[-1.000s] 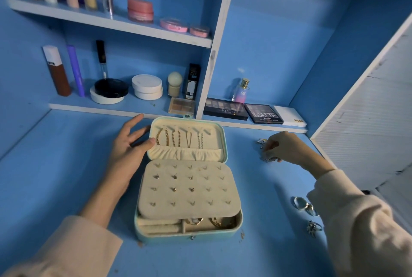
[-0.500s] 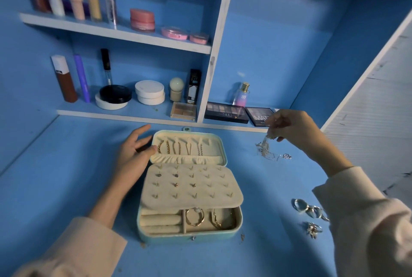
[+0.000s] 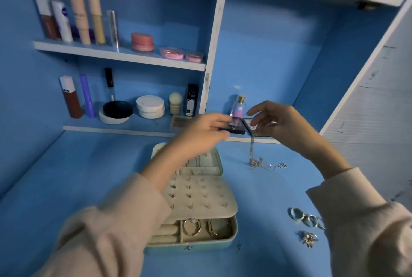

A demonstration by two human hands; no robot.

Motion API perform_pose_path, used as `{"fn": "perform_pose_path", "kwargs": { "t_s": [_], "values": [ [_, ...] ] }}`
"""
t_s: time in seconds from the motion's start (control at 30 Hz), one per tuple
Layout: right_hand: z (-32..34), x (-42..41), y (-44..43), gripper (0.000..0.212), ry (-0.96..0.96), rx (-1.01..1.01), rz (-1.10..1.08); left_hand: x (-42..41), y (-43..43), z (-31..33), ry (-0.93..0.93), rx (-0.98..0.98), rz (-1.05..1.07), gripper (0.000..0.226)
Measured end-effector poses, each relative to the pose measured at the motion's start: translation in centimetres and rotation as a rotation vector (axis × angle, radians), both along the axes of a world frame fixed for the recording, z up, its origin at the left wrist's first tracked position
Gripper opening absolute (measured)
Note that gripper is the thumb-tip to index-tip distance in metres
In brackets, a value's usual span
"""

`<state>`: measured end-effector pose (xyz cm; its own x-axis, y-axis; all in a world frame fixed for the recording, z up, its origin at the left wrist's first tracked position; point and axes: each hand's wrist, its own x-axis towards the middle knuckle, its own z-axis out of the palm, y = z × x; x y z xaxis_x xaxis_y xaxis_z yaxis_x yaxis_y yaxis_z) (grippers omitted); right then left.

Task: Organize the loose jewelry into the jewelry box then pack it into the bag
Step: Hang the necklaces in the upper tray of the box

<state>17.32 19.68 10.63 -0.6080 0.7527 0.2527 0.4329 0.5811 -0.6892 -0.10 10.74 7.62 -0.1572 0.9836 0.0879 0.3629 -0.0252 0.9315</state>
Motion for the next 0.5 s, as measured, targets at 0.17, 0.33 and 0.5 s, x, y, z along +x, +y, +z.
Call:
{"fn": "perform_pose_path", "kwargs": {
  "t_s": [0.17,0.33,0.5],
  "values": [
    [0.5,0.2,-0.3,0.042,0.034,-0.019,0.031,4.0,3.2,-1.0,0.084,-0.036,-0.055,0.024],
    [0.2,1.0,-0.1,0.041,0.055,-0.052,0.019,5.1,3.6,-2.1,0.058,0.063,0.135,0.006],
    [-0.1,1.6,0.2,0.042,0.033,-0.027,-0.029,5.0,3.4,-1.6,0.042,0.139,0.166,0.017]
  ]
}}
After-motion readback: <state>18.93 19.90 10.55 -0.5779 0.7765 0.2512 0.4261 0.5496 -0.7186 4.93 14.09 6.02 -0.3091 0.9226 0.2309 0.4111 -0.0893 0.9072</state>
